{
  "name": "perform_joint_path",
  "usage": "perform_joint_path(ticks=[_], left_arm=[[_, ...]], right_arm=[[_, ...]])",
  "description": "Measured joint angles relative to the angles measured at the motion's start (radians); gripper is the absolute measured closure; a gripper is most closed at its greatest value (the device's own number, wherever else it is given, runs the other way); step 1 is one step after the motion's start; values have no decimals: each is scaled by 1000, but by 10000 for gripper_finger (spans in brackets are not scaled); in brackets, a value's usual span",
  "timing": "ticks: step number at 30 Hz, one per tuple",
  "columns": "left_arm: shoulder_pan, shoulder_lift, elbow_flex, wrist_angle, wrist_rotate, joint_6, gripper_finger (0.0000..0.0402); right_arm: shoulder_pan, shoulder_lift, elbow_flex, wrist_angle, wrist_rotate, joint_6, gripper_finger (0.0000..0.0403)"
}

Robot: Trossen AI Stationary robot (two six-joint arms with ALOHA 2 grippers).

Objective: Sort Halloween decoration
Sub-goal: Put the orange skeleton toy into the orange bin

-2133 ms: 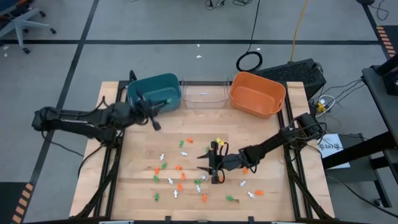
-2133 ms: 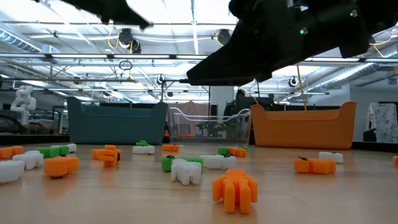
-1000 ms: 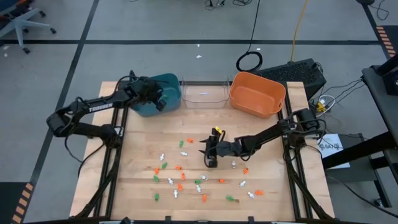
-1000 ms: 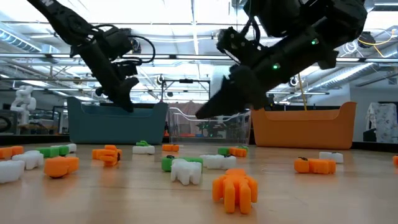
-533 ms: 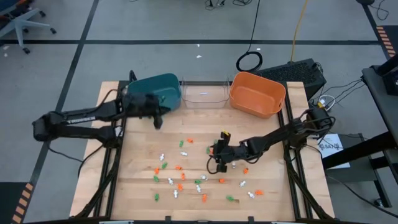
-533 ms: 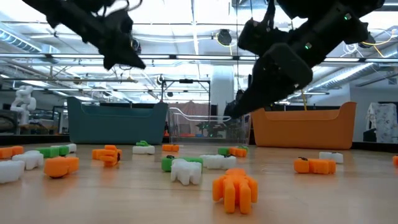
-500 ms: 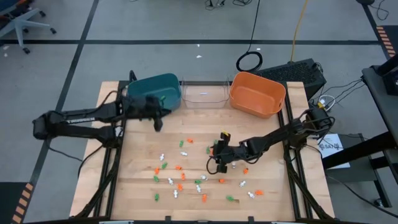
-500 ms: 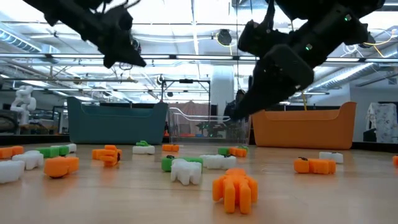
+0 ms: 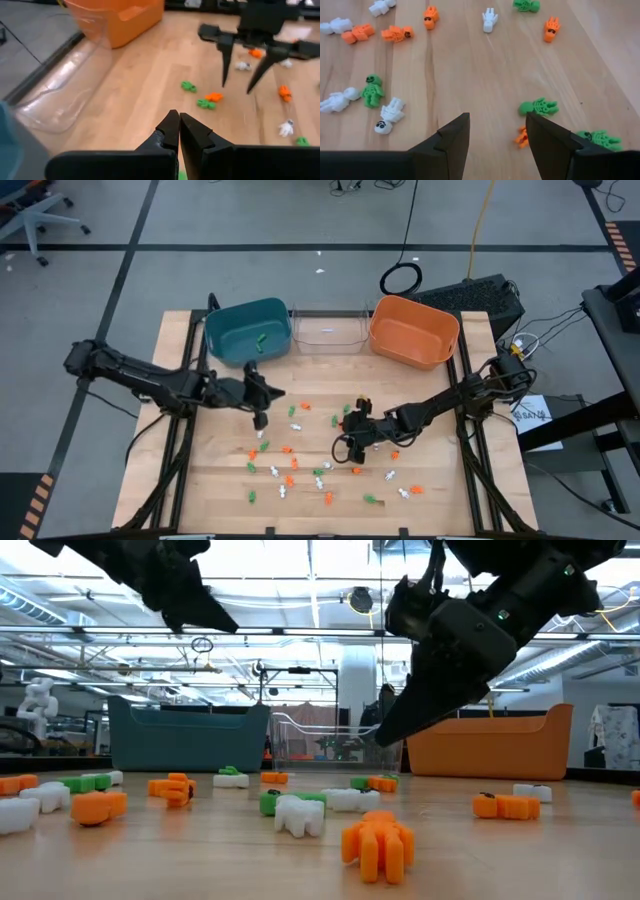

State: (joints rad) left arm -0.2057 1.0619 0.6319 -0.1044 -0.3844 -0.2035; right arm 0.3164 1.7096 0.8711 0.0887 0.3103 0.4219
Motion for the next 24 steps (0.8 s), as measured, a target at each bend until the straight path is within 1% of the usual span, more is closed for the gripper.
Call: perform_joint_path(ticks=[3, 8, 12, 15, 18, 24], left_arm=[[-16, 65, 0, 46, -2, -1, 391], [-38, 159, 0, 175, -1, -100, 391], [-56, 229, 0, 252, -1, -72, 391], [-61, 271, 0, 272, -1, -62, 391], [-66, 314, 0, 274, -1, -76, 391], [-72, 375, 0, 282, 3, -106, 391]], right_arm=[[0, 0, 0, -2, -1, 3, 222], [0, 0, 0, -39, -20, 6, 222], [0, 0, 0, -120, -28, 38, 222], [0, -9, 0, -221, -28, 66, 222], [-2, -15, 1, -280, -24, 100, 222], [-5, -15, 1, -218, -23, 137, 222]])
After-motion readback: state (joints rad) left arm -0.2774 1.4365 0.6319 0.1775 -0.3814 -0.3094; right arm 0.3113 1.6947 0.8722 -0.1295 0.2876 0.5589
